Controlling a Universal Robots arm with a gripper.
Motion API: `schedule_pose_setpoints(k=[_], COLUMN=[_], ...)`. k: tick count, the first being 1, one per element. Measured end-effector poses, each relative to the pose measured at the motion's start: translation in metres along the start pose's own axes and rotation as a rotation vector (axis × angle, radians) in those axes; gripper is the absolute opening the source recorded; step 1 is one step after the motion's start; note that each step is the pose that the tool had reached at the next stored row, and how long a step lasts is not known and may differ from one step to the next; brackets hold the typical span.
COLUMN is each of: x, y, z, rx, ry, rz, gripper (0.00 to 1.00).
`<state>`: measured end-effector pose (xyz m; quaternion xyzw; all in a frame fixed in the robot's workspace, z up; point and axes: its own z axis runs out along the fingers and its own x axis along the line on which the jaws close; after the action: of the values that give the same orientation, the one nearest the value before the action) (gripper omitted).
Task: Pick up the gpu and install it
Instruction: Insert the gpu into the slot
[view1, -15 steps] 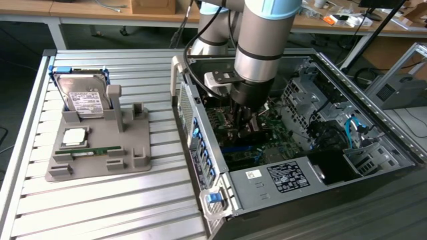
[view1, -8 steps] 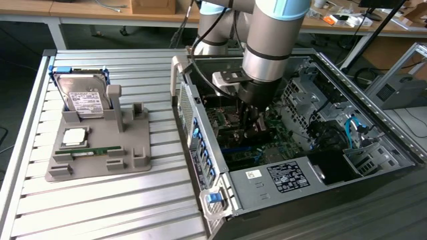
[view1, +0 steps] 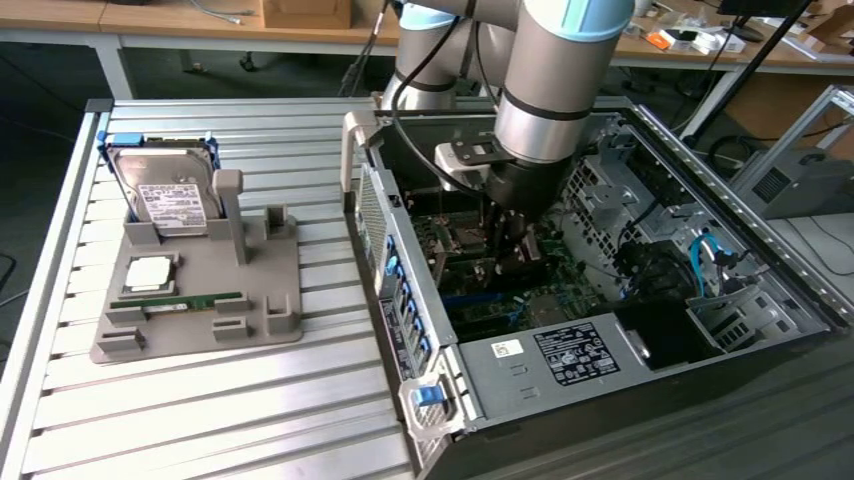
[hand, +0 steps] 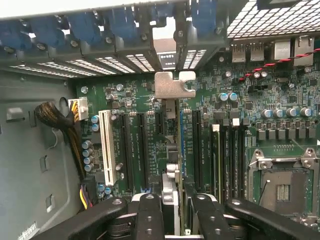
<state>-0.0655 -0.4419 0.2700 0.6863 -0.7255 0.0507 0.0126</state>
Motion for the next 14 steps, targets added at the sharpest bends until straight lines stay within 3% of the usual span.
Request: schedule_pose_setpoints(k=[8,14], x=[-0.004,-0.008], y=[0.0089,0.0105], z=[0.0041,0.0084], rx=[0.0013,0.0013], ry=[-0.0014,-0.0091], rz=[-0.013,-0.018], gripper=[0.27,0.27])
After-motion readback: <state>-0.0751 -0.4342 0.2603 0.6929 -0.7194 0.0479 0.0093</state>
